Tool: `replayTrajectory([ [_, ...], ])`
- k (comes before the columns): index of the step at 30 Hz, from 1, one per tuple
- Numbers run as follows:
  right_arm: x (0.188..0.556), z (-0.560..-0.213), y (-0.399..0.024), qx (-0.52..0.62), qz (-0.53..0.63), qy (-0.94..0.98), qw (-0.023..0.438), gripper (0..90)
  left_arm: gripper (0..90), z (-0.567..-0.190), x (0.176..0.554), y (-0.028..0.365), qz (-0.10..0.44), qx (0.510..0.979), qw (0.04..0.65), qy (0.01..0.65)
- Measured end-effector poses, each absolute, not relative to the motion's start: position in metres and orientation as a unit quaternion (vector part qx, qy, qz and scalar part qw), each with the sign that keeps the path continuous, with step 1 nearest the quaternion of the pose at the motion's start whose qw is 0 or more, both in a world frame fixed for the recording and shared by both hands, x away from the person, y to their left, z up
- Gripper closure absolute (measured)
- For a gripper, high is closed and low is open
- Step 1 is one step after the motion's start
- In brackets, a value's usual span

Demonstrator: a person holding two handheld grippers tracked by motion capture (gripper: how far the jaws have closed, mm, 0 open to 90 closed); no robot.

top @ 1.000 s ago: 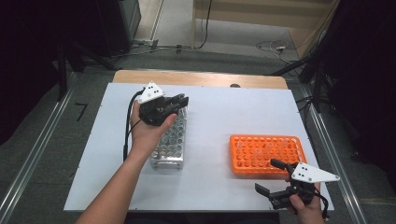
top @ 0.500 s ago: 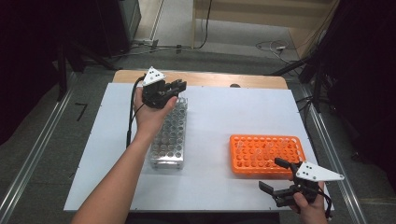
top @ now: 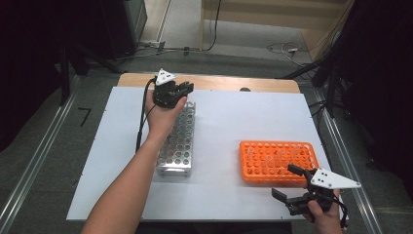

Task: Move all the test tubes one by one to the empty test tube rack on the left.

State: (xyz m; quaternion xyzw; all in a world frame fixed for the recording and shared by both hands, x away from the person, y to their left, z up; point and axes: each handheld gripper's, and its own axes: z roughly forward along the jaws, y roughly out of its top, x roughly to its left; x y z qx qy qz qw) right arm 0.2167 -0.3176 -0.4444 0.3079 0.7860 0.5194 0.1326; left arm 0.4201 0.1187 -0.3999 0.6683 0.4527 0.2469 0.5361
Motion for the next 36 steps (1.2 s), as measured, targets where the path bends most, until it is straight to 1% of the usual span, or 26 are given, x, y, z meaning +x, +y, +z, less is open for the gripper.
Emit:
replayTrajectory([
  [5,0.217,-0.444,-0.318,0.308,0.519,0.786,0.133,0.0,76.2,-0.408,0.428,0.117,0.252,0.67,0.524,0.461],
  [10,0.217,-0.444,-0.319,0.309,0.523,0.783,0.128,0.0,76.1,-0.414,0.429,0.112,0.264,0.687,0.501,0.455],
  [16,0.218,-0.445,-0.32,0.312,0.522,0.783,0.128,0.0,76.1,-0.417,0.43,0.108,0.261,0.7,0.486,0.453],
  [31,0.218,-0.445,-0.32,0.31,0.522,0.784,0.131,0.0,75.9,-0.426,0.431,0.106,0.254,0.708,0.467,0.465],
  [36,0.218,-0.445,-0.319,0.311,0.521,0.784,0.132,0.0,75.7,-0.429,0.432,0.104,0.255,0.719,0.451,0.463],
])
